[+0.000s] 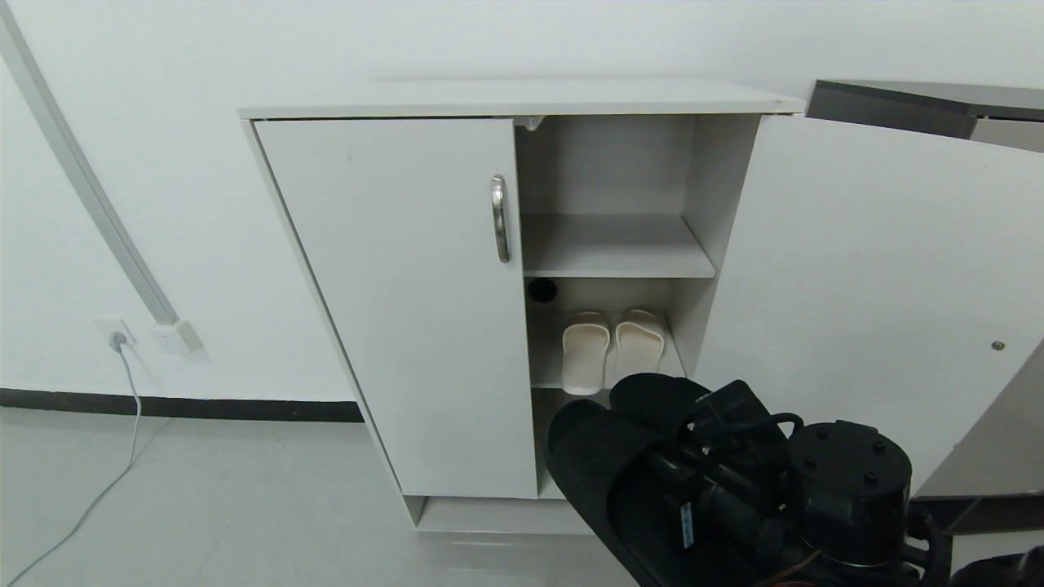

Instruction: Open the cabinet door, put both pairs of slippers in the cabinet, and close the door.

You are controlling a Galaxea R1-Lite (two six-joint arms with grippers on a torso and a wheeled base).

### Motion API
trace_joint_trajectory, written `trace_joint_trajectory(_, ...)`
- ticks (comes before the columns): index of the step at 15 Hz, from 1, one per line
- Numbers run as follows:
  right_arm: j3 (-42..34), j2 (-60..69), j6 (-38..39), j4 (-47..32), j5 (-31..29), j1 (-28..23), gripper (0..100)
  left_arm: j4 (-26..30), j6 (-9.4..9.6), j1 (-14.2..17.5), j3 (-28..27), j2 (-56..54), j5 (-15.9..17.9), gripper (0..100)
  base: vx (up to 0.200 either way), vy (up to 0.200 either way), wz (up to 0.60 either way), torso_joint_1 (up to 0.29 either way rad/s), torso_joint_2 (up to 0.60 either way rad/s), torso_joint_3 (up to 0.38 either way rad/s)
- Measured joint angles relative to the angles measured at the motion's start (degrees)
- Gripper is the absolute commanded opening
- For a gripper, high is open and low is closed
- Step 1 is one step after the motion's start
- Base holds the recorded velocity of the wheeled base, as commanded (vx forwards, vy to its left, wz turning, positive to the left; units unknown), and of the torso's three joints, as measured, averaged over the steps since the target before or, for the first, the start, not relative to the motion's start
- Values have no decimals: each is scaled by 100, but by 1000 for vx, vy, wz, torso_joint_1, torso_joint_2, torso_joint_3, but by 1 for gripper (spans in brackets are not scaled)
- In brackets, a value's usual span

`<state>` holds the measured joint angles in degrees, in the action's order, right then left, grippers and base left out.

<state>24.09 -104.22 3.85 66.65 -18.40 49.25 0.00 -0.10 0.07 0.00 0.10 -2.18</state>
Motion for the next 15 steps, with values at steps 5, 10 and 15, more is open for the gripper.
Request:
trace_joint_trajectory(5,-107,-201,-274,452,1,50,0,0,2,-7,0,0,0,0,0,0,0,0,0,0)
trace_joint_trajectory(10,1143,-328,-319,-800,-1293,295,0,0,10,2,0,0,5,0,0,0,0,0,0,0)
trace_joint_trajectory(15,3407,-323,-180,-2844,-2399,664,0,0,10,0,0,0,9,0,0,0,0,0,0,0)
